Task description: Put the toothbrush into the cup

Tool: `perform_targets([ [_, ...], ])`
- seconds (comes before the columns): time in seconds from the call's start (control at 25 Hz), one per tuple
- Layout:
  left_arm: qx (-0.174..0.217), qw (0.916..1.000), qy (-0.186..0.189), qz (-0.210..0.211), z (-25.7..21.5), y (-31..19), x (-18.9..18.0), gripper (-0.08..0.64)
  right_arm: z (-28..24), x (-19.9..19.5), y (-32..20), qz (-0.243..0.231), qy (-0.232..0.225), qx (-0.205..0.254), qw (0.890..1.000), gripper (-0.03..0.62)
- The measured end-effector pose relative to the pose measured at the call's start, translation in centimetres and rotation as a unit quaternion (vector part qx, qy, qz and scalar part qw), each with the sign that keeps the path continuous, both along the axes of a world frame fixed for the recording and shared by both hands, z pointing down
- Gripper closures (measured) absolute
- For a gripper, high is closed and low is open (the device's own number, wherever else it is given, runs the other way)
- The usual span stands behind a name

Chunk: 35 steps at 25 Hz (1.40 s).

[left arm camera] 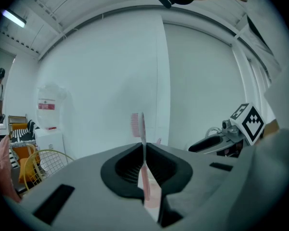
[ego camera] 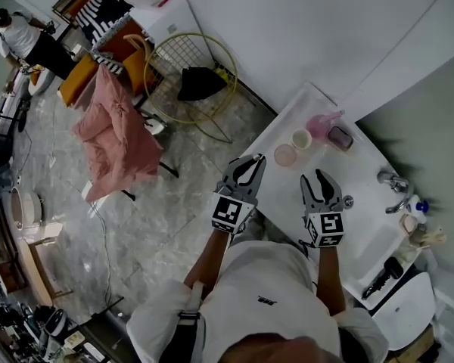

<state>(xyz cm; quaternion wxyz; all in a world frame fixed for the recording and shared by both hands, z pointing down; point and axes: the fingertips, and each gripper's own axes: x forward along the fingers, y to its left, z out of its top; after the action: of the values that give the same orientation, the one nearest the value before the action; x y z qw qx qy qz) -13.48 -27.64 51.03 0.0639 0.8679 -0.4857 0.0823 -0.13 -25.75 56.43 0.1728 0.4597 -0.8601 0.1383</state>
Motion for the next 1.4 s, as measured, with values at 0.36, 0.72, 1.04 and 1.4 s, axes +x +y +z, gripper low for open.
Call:
perform_targets([
  [0.36,0.0,1.0,0.001,0.0,0.2,-1.8,1.8,0.518,0.8,0.6,-1.2,-0.015,-0.011,-0.008,1.0,0.411],
  [0.72,0.009,0.9998,0.013,0.01,1.2,-3.1,3.3,0.518,1.4,1.0,-2.0,-0.01,-0.012,-0.011,1.0,0.411],
  [1.04,-0.022,0.9994,0.004,0.027,3.4,-3.7,4.6,0.518,2.0,1.6,-2.2,0.003,-0.011,-0.019,1.0,0.411],
  [1.4,-0.043,0.9981,-0.001,0.044,6.0,-4.6,5.9,0.518,2.8,2.1,-2.5,0.015,-0.01,-0.028,0.999,0.411],
])
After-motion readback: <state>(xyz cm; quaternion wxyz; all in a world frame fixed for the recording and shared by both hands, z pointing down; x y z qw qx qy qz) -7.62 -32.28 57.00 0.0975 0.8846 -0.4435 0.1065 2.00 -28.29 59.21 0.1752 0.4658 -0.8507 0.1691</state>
